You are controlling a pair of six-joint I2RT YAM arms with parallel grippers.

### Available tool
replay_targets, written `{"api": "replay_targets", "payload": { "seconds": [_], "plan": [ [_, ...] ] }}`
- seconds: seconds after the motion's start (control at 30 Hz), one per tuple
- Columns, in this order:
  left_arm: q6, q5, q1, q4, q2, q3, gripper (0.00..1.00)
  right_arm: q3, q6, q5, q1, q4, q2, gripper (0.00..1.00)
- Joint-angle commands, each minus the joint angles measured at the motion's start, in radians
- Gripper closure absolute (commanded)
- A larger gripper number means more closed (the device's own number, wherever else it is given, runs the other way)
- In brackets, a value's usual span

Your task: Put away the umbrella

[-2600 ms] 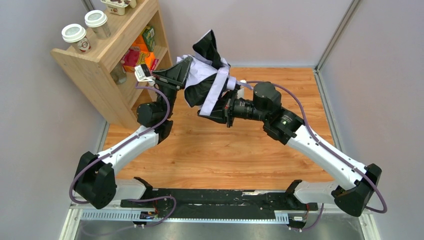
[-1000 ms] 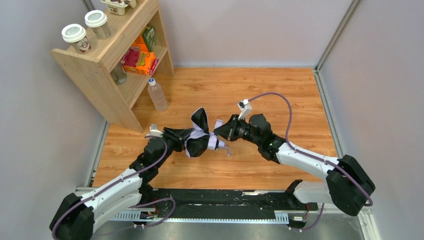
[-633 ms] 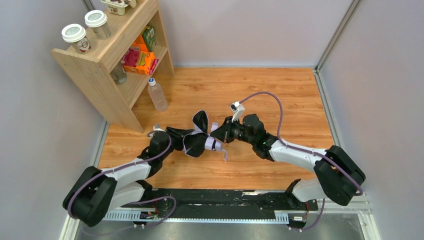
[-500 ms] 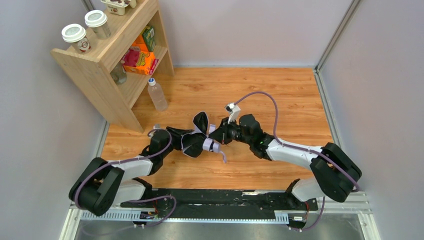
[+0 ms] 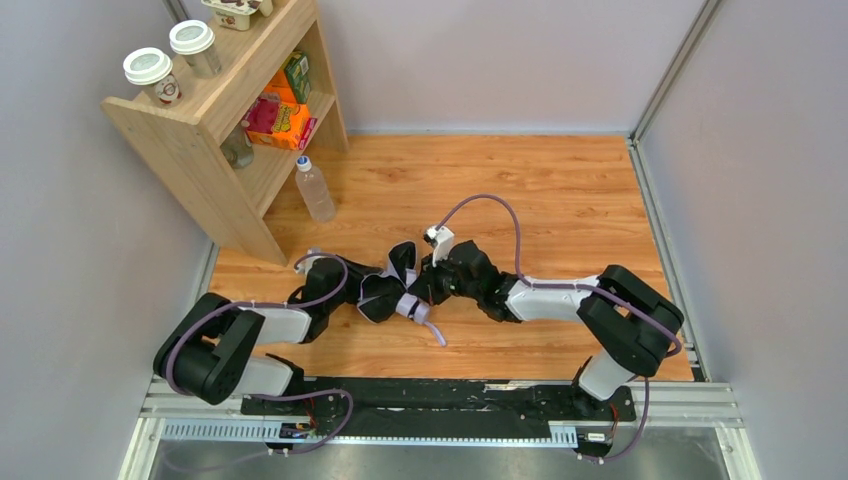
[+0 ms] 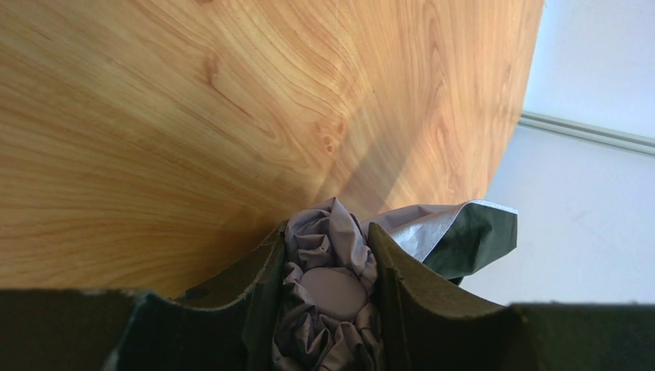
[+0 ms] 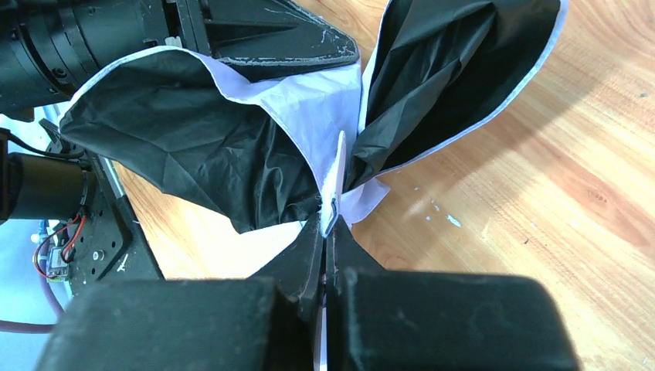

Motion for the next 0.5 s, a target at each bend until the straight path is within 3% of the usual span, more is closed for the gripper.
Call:
{"api": "replay_targets", "payload": {
  "seconds": [0.0,0.1,0.2,0.33,0.47],
  "plan": [
    [0.117,-0.065,-0.002,-0.043,0.041,-0.018,1.0,0.03,0.049,0.015,0.025,0.2,-0.027,1.0],
    [0.094,-0.06,0.006,0.055,0.09,-0.044,1.0,0.004,0.118,0.052,0.019,0.209,-0.041,1.0],
    [0.078,-0.05,0.008,0.107,0.15,-0.054,1.0,-0.01,0.179,-0.036,-0.008,0.265,-0.02,0.99],
    [0.046,-0.025,0.011,0.231,0.238,-0.081,1.0,-0.008,0.12,-0.073,-0.009,0.248,-0.014,1.0],
    [0.039,0.001,0.02,0.285,0.287,-0.09,1.0,0.004,-0.03,-0.058,0.013,0.116,-0.09,0.96]
  ]
}}
